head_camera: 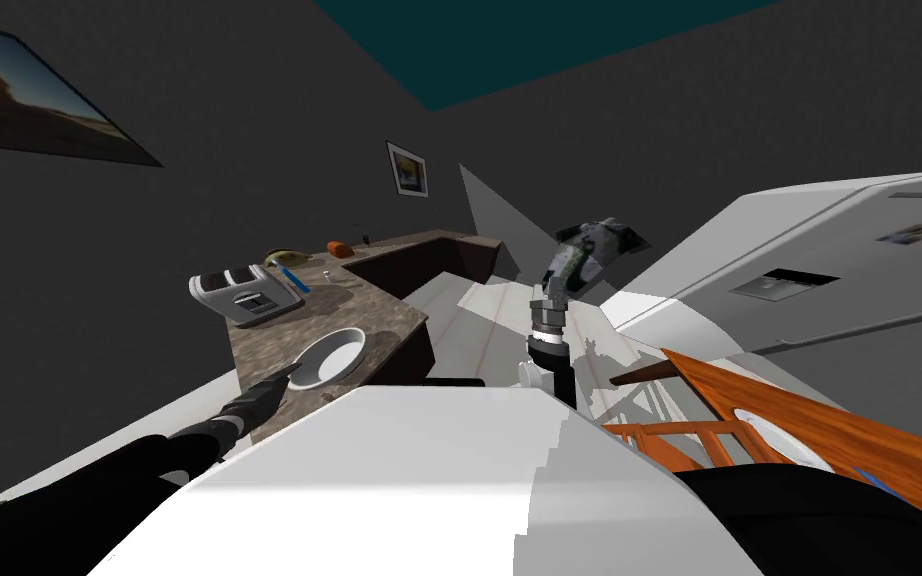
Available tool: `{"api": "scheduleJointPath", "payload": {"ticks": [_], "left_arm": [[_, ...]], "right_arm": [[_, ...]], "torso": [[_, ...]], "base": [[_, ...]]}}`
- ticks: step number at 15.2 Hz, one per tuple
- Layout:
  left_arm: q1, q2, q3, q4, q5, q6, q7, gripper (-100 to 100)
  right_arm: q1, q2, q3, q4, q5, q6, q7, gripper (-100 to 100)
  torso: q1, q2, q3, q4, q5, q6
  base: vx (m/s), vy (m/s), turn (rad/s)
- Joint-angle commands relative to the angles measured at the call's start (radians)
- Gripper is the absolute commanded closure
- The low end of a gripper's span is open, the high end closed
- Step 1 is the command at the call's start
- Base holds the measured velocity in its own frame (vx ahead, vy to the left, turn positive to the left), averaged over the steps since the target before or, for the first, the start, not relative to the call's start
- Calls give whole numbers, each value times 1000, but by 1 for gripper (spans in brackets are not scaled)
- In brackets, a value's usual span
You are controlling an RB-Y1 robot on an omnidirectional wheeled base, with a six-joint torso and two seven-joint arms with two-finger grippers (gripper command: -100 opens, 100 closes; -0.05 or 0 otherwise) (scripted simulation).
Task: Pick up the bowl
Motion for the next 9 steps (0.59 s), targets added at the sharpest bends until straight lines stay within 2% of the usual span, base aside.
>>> {"api": "scheduleJointPath", "payload": {"ticks": [1, 2, 4, 5, 7, 8, 9], "left_arm": [[5, 0, 10, 1, 11, 44, -4, -100], [29, 3, 36, 3, 45, 70, -15, -100], [29, 3, 36, 3, 45, 97, -15, -100], [53, 5, 62, 5, 78, 132, -26, -100], [53, 5, 62, 5, 78, 148, -26, -100], [75, 6, 87, 7, 110, 181, -36, -100], [75, 6, 87, 7, 110, 197, -36, -100]], "right_arm": [[0, 0, 0, 0, 0, 0, 0, 0], [0, 0, 0, 0, 0, 0, 0, 0], [0, 0, 0, 0, 0, 0, 0, 0], [0, 0, 0, 0, 0, 0, 0, 0], [0, 0, 0, 0, 0, 0, 0, 0], [0, 0, 0, 0, 0, 0, 0, 0], [0, 0, 0, 0, 0, 0, 0, 0]], "torso": [[0, 0, 0, 0, 0, 0], [1, 1, 0, 0, 0, 0], [1, 0, 0, 0, 0, 0], [2, 1, 0, 0, 0, 0], [1, 1, 1, 0, 0, 0], [1, 1, 1, 0, 0, 0], [1, 1, 1, 0, 0, 0]], "base": [[52, -21, -13], [63, -19, -88], [54, -15, -64], [46, -21, -94], [51, -19, -62], [47, -16, -84], [51, -16, -90]]}}
